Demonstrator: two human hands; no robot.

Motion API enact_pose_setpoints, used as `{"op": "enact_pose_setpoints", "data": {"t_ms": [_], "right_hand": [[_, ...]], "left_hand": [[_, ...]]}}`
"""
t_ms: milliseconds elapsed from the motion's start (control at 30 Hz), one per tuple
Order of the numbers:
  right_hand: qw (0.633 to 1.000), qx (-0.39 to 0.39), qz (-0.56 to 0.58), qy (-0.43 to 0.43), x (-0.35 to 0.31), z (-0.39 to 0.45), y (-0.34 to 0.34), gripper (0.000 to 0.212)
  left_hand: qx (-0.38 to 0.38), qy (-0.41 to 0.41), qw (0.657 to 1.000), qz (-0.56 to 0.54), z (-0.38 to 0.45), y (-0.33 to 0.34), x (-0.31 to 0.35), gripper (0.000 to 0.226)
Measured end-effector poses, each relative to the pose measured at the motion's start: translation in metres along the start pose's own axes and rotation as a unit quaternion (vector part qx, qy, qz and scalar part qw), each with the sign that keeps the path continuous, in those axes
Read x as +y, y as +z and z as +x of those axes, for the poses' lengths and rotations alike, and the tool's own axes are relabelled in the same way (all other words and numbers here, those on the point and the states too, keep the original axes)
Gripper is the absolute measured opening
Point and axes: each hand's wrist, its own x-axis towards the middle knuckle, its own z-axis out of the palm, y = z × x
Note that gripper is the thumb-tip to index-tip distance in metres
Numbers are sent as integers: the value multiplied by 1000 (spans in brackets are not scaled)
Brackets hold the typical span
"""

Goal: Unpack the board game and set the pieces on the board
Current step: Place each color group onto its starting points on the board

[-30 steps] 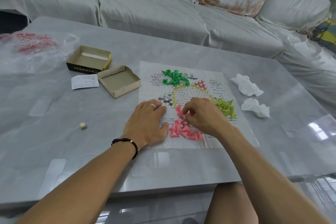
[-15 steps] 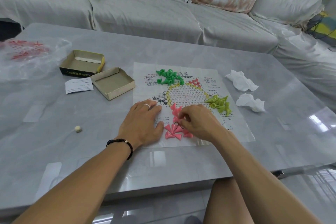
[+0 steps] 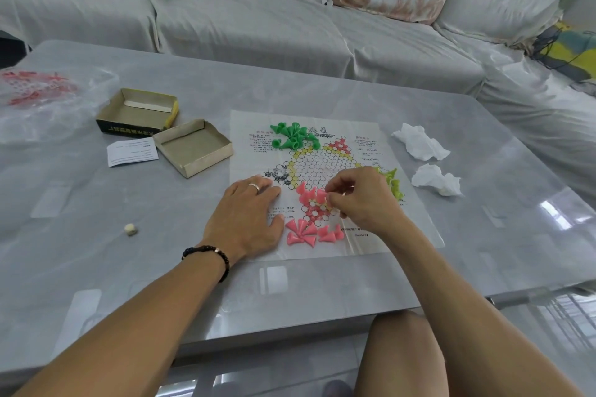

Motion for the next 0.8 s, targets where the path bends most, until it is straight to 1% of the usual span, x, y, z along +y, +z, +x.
{"op": "enact_pose_setpoints", "data": {"t_ms": [100, 200, 267, 333, 467, 600, 800], "right_hand": [[998, -8, -63, -22, 0, 4, 2, 16], [985, -32, -155, -70, -2, 7, 6, 17], [974, -45, -204, -91, -3, 9, 9, 18], [967, -56, -228, -97, -5, 11, 11, 17], [960, -71, -250, -106, -9, 13, 13, 15], [960, -75, -254, -94, -9, 16, 17, 15], [966, -65, -233, -92, -7, 19, 22, 9]], "left_hand": [[0, 0, 1000, 1, 1, 1, 0, 58], [0, -1, 1000, -6, 0, 0, 0, 64], [4, -1, 1000, -11, 0, 1, -1, 62], [8, 0, 1000, -12, 0, 1, -1, 58], [12, 1, 1000, -7, 0, 2, -2, 54], [18, 3, 1000, -10, 1, 3, -1, 54], [16, 1, 1000, -11, 0, 3, -2, 53]]}}
